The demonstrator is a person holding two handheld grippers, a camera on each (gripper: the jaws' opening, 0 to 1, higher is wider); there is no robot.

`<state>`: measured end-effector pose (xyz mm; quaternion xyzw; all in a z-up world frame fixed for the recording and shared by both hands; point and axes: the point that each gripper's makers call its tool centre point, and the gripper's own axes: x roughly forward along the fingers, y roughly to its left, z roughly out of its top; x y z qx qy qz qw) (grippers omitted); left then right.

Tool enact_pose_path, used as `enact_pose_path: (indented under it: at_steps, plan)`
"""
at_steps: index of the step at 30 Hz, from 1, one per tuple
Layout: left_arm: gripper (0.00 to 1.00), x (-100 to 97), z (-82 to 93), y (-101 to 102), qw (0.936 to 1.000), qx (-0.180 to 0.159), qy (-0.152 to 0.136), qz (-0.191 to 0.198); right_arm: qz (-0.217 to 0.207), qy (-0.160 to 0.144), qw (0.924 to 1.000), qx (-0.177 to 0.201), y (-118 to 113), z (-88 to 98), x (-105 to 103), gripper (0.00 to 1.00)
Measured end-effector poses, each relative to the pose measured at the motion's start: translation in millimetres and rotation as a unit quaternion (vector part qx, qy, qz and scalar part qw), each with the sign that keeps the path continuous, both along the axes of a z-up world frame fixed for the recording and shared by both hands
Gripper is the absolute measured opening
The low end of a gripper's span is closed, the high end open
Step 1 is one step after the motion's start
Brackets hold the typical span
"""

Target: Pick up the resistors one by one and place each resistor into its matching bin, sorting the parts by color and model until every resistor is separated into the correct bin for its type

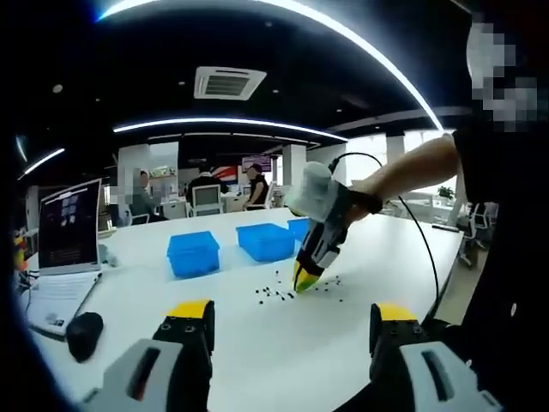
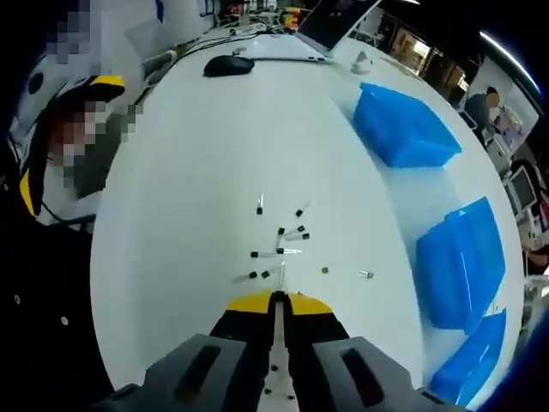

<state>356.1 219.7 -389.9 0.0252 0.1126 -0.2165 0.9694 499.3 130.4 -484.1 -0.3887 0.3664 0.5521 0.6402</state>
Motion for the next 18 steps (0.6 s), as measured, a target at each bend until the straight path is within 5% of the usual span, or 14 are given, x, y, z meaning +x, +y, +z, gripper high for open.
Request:
enact_pose_path:
  at_steps: [6, 10, 16, 18]
  plan:
    - [0.74, -1.2, 2.6, 4, 1.0000, -0.005, -0.003, 0.008, 0.004, 0.002, 0.9996, 0.028, -4, 10.1, -6, 0.07]
    - [0.74, -0.2, 6.5, 6, 0.9998, -0.014, -0.009, 0.009, -0.020, -0.002, 0.9937, 0.110, -13, 46.3, -11, 0.07]
    - [0.74, 4.9, 16.6, 6, 0.9994, -0.027, -0.021, 0.007, -0.077, -0.034, 0.9694, 0.231, -51, 99.0, -20, 0.07]
    - [0.74, 7.1, 21.1, 6, 0.9991, -0.032, -0.026, 0.008, -0.106, -0.053, 0.9521, 0.282, -69, 116.1, -24, 0.07]
